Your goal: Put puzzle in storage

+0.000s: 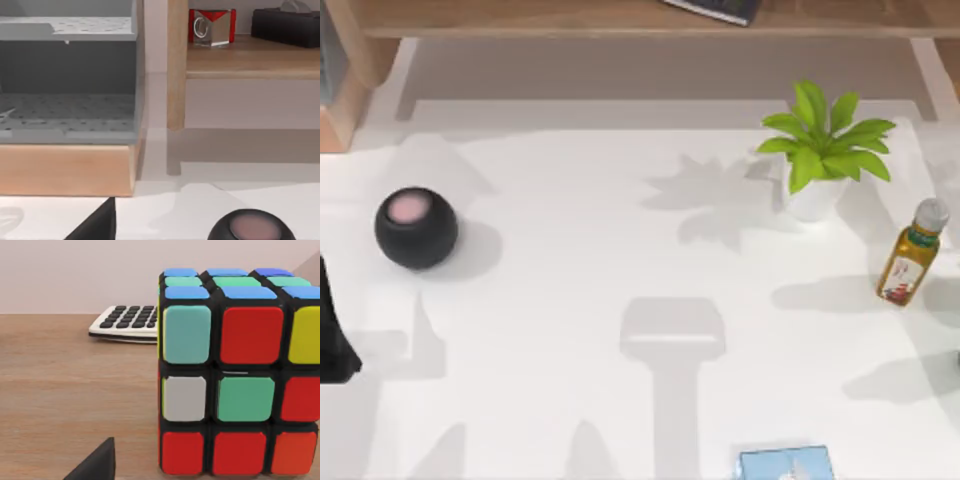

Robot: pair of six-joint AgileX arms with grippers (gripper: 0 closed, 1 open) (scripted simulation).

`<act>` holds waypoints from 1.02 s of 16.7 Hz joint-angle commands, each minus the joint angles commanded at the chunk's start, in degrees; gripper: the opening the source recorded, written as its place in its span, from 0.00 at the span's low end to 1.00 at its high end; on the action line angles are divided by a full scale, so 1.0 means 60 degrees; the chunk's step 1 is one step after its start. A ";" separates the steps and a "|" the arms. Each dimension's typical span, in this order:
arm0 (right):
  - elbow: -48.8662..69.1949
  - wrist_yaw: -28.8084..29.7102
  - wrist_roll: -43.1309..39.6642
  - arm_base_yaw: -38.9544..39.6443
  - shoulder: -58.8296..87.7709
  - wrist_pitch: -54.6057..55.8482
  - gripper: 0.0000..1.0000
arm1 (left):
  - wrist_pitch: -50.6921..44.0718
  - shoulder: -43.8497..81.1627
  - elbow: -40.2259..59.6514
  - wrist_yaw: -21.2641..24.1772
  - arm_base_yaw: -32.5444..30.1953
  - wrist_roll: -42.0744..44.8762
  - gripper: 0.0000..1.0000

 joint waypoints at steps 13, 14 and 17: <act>0.2534 -0.0394 -0.0011 -0.0409 0.2051 -0.0445 1.00 | 0.0000 0.0000 0.0000 0.0000 0.0000 0.0000 1.00; 0.2534 -0.0394 -0.0011 -0.0409 0.2051 -0.0445 0.92 | 0.0000 0.0000 0.0000 0.0000 0.0000 0.0000 1.00; 0.2534 -0.0394 -0.0011 -0.0409 0.2051 -0.0445 0.70 | 0.0000 0.0000 0.0000 0.0000 0.0000 0.0000 1.00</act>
